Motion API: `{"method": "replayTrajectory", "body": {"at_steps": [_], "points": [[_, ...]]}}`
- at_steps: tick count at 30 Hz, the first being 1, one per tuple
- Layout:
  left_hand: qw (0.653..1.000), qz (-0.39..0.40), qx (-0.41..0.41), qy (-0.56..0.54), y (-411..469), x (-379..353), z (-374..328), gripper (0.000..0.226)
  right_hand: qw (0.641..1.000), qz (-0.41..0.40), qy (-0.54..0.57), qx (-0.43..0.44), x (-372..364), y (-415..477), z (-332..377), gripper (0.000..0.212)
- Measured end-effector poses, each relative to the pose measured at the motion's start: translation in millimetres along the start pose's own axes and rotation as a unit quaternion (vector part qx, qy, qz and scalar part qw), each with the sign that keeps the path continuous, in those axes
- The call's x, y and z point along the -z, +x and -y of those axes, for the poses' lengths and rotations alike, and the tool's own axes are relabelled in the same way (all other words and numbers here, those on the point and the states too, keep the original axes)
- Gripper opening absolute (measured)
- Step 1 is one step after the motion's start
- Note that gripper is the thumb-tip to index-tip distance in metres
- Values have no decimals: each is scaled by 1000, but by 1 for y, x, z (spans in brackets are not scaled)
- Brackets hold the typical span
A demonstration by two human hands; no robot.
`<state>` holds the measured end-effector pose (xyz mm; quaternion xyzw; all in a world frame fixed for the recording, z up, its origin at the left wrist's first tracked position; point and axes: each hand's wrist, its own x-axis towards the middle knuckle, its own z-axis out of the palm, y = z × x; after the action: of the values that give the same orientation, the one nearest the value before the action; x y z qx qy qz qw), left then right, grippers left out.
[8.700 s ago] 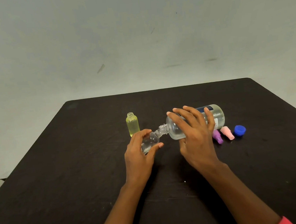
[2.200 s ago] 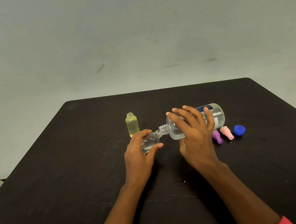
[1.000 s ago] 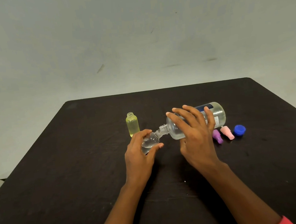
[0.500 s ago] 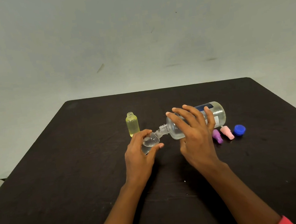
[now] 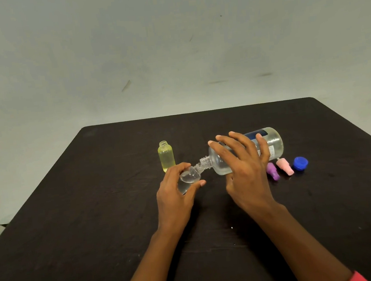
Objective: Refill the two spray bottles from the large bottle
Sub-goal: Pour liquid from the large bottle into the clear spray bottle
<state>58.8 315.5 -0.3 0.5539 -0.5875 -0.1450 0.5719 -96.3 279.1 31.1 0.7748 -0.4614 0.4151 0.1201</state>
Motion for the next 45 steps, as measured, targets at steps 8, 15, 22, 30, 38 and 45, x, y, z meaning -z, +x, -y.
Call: {"method": "replayTrajectory", "body": {"at_steps": [8, 15, 22, 30, 38, 45], "points": [[1000, 2, 1, -2, 0, 0, 0, 49, 1000, -1, -3, 0, 0, 0, 0, 85], [1000, 7, 4, -3, 0, 0, 2, 45, 1000, -4, -2, 3, 0, 0, 0, 84], [1000, 7, 2, 5, 0, 0, 1, 46, 1000, -10, -2, 7, -2, 0, -1, 85], [1000, 15, 7, 9, 0, 1, 0, 44, 1000, -19, -1, 12, -4, -1, -3, 86], [997, 9, 47, -60, 1, -2, -2, 42, 999, -19, 49, -11, -13, -7, -4, 92], [992, 9, 72, -103, -1, -6, -7, 43, 971, -66, 197, -116, -10, -6, -4, 80]]}}
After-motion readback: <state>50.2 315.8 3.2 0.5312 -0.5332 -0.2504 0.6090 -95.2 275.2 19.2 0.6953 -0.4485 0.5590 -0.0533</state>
